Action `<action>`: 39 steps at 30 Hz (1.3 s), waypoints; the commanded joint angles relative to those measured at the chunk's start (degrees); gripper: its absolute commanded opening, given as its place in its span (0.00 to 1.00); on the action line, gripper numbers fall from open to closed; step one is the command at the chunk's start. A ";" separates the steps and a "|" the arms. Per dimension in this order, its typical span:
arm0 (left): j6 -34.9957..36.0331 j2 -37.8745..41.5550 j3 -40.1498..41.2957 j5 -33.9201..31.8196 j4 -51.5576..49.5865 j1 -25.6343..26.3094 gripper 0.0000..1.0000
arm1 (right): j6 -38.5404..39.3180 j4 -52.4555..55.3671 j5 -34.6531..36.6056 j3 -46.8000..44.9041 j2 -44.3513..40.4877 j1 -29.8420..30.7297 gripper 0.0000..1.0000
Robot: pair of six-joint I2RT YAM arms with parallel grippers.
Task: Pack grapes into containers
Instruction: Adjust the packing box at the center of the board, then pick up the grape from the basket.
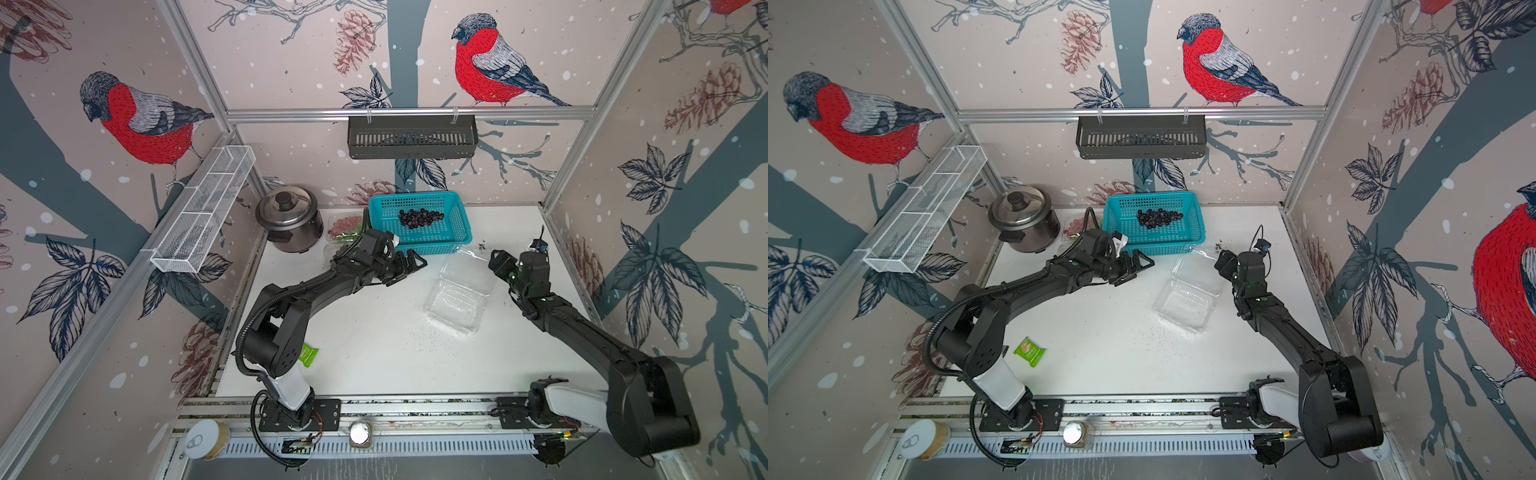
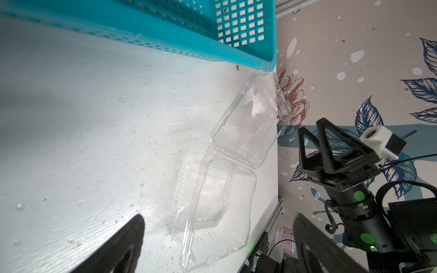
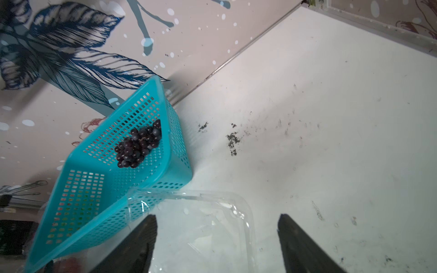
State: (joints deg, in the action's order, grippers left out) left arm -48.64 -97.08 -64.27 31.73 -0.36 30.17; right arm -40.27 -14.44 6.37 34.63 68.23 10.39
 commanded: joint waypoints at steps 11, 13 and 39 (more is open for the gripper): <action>8.17 -5.74 -20.06 -5.86 -12.56 -6.89 0.96 | 9.90 9.48 -4.66 19.39 10.81 5.88 1.00; 7.02 -9.26 -23.48 -4.64 -11.37 -7.67 0.95 | 11.89 11.64 -5.12 24.96 16.21 7.65 1.00; -17.15 -47.85 -59.85 -2.33 -4.05 -10.40 0.87 | 12.16 21.85 -18.08 62.44 53.11 7.03 1.00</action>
State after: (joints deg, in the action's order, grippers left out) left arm -61.34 -143.83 -123.20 29.78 -8.23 19.73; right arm -27.00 9.02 -10.15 96.95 121.10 17.89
